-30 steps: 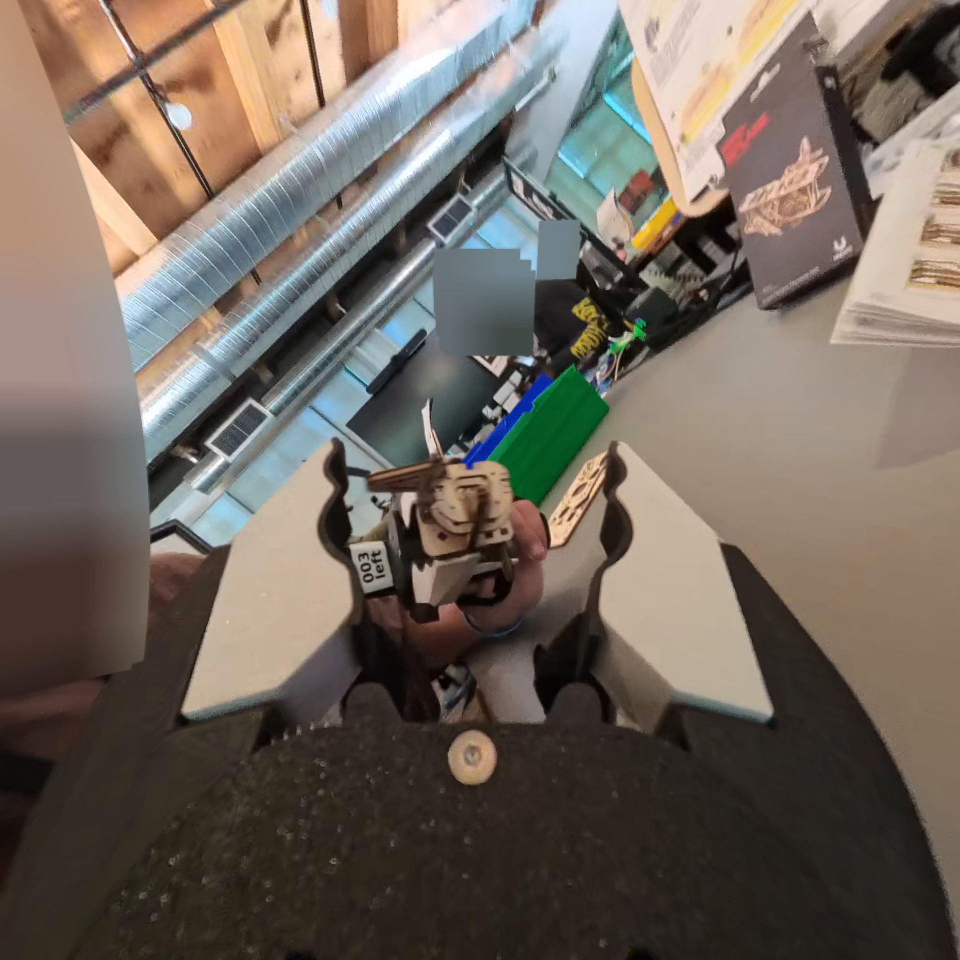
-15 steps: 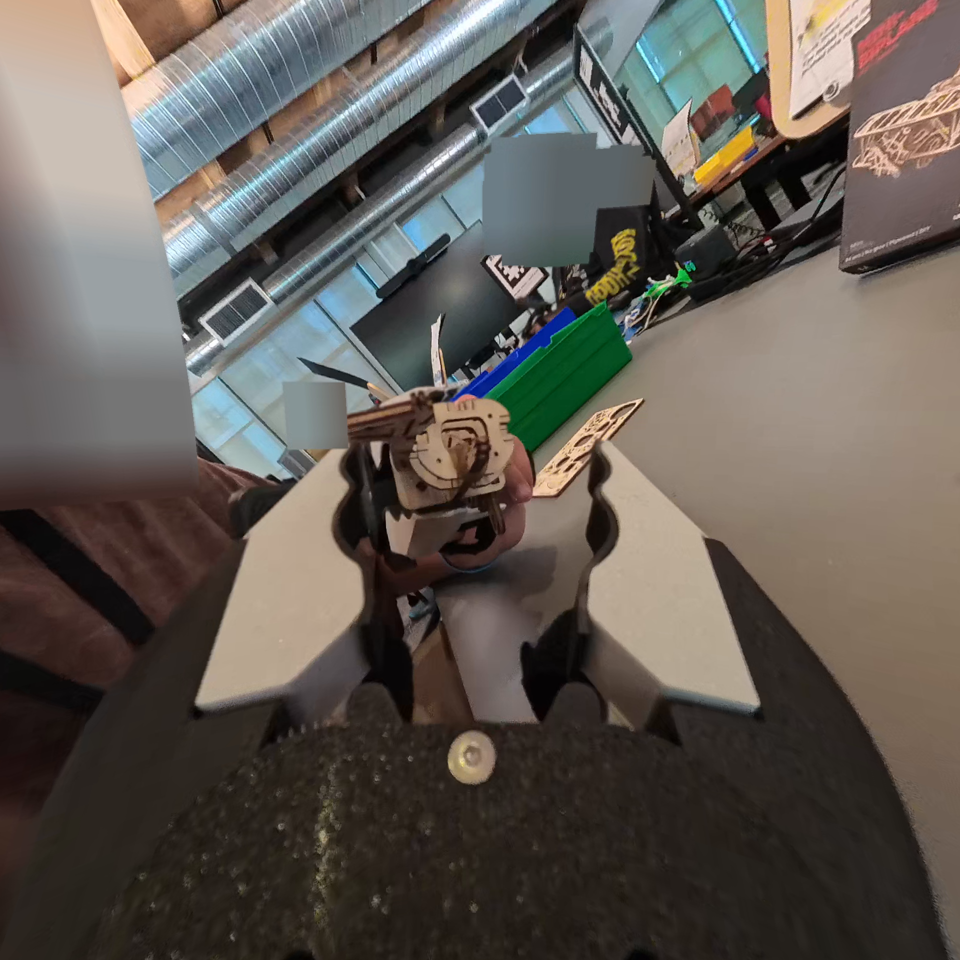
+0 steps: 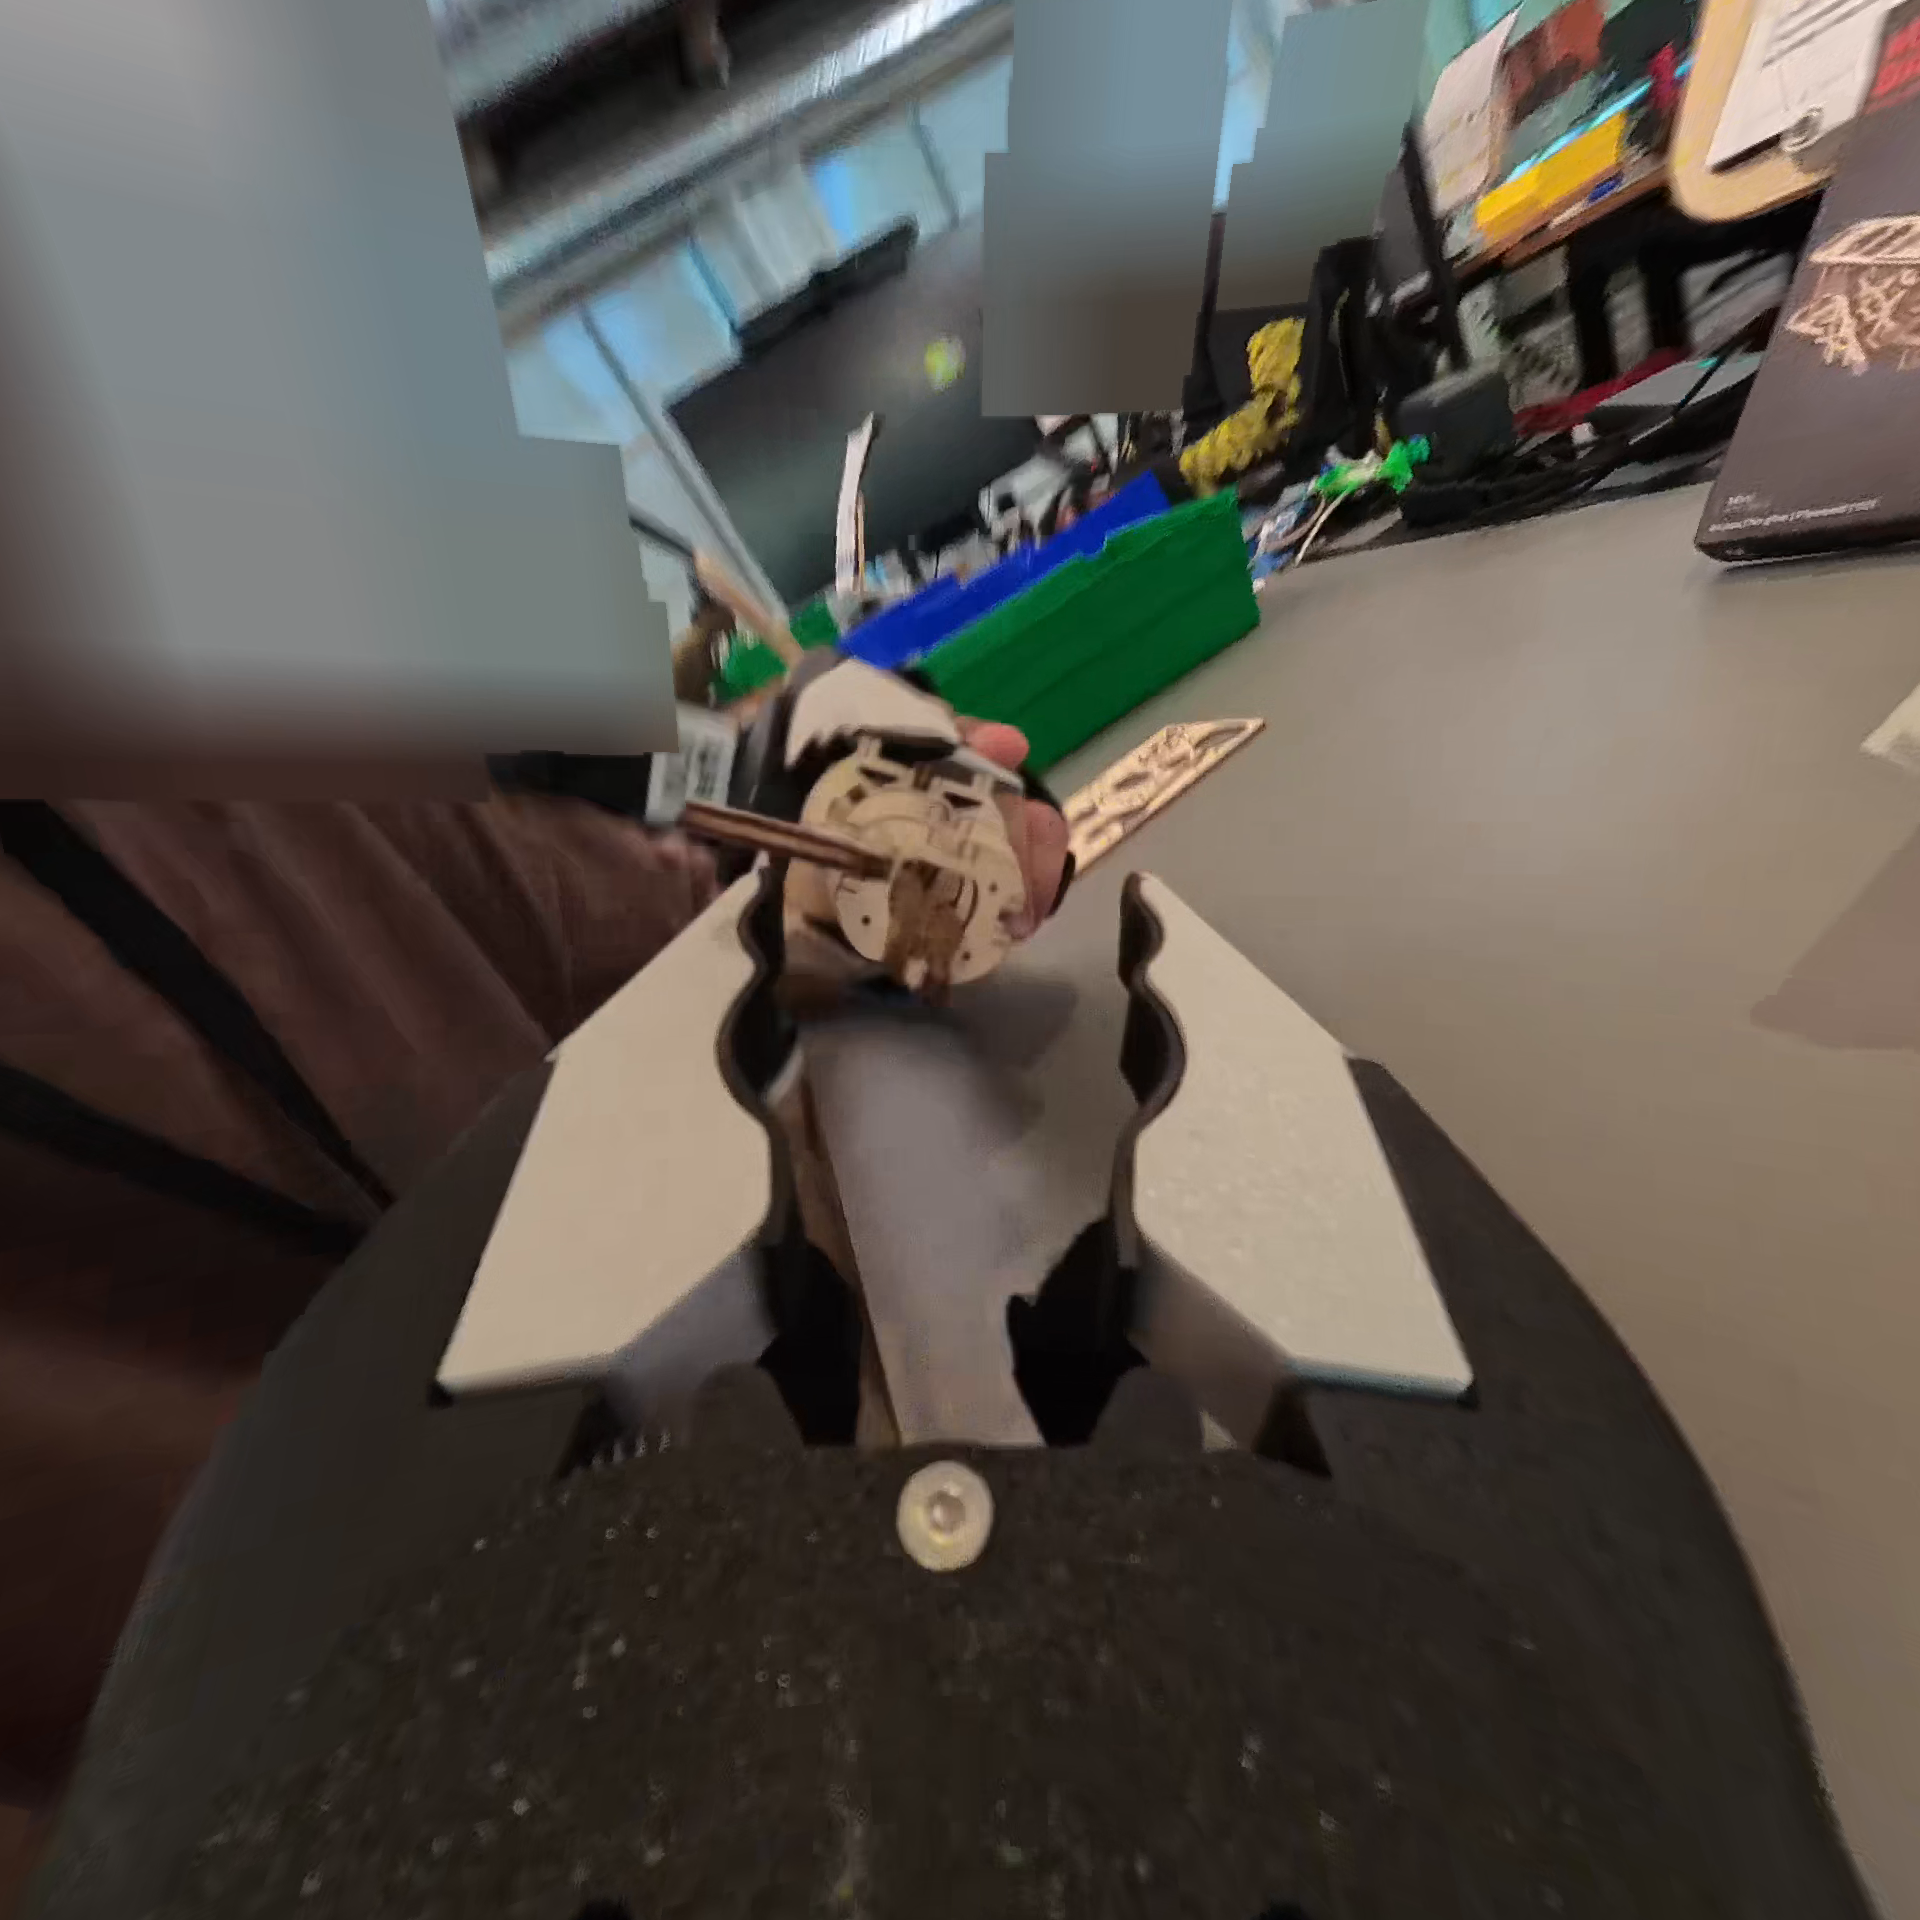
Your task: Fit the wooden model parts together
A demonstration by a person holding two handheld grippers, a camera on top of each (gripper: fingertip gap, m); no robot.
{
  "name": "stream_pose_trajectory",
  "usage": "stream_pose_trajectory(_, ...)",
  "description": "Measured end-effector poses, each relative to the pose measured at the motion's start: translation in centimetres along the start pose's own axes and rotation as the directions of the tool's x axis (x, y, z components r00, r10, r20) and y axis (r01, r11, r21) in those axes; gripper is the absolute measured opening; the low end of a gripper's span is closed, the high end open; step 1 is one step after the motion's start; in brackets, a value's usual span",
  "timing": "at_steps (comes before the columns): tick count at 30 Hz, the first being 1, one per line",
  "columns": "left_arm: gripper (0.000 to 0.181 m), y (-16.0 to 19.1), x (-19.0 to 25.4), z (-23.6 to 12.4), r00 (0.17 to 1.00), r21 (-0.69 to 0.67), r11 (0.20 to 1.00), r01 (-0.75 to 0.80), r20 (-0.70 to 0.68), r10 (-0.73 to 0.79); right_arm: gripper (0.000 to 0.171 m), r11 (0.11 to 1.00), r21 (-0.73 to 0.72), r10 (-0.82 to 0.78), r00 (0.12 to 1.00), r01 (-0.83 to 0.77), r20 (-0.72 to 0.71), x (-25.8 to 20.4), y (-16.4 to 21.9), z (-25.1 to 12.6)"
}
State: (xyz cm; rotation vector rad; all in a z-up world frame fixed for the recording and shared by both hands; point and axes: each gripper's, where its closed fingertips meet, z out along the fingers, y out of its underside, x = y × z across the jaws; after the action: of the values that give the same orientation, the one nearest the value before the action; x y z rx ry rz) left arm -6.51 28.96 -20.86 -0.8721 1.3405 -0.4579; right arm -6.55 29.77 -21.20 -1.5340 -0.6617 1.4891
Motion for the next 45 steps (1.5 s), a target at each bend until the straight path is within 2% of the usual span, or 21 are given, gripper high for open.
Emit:
stream_pose_trajectory(2,0.04,0.5,0.9,-0.1,0.969,0.004,0.983,0.182,-0.169,-0.179,0.069,0.985,-0.139,-0.108,0.994,0.105,-0.013,0.4,0.4,-1.8)
stream_pose_trajectory(4,0.04,0.3,1.2,-0.3,0.91,0.042,0.944,0.328,-0.28,-0.304,0.069,0.957,-0.227,-0.182,0.983,0.181,0.016,0.1,0.6,-2.8)
stream_pose_trajectory(7,0.04,1.1,2.0,-0.3,0.832,-0.004,0.899,0.438,-0.378,-0.406,0.065,0.918,-0.288,-0.268,0.962,0.273,0.057,-0.6,1.4,-2.2)
stream_pose_trajectory(11,0.04,1.5,3.1,-0.2,0.816,-0.025,0.903,0.429,-0.418,-0.399,0.062,0.868,-0.354,-0.339,0.937,0.348,0.09,-1.4,3.3,-0.8)
stream_pose_trajectory(17,0.04,1.5,3.5,-0.2,0.812,-0.035,0.905,0.424,-0.429,-0.396,0.031,0.859,-0.37,-0.359,0.931,0.354,0.059,-0.8,4.0,-0.6)
stream_pose_trajectory(21,0.04,2.0,3.4,0.0,0.8,-0.071,0.895,0.44,-0.423,-0.427,0.031,0.845,-0.385,-0.396,0.918,0.37,0.015,-0.2,3.9,-0.9)
stream_pose_trajectory(25,0.04,2.3,3.3,0.0,0.821,-0.074,0.911,0.406,-0.408,-0.399,0.033,0.858,-0.369,-0.384,0.923,0.357,-0.001,0.0,3.8,-1.2)
stream_pose_trajectory(29,0.04,2.2,4.0,-0.1,0.872,-0.057,0.958,0.28,-0.402,-0.279,0.039,0.877,-0.358,-0.325,0.944,0.322,0.053,-0.7,4.2,-1.3)
stream_pose_trajectory(31,0.039,1.5,4.6,-0.4,0.838,-0.052,0.947,0.318,-0.45,-0.307,0.047,0.859,-0.346,-0.364,0.925,0.378,0.106,-1.7,4.4,-1.2)
stream_pose_trajectory(33,0.04,1.2,4.8,-0.6,0.783,-0.063,0.913,0.403,-0.492,-0.379,0.041,0.819,-0.377,-0.417,0.9,0.432,0.127,-2.1,4.9,-1.2)
stream_pose_trajectory(37,0.04,0.5,4.8,-1.0,0.678,-0.071,0.843,0.533,-0.561,-0.475,0.039,0.792,-0.421,-0.416,0.896,0.442,0.159,-2.4,6.0,-1.0)
stream_pose_trajectory(45,0.04,1.2,4.8,-0.7,0.717,-0.084,0.871,0.484,-0.532,-0.45,0.031,0.772,-0.443,-0.467,0.88,0.455,0.089,-1.4,5.9,-1.1)
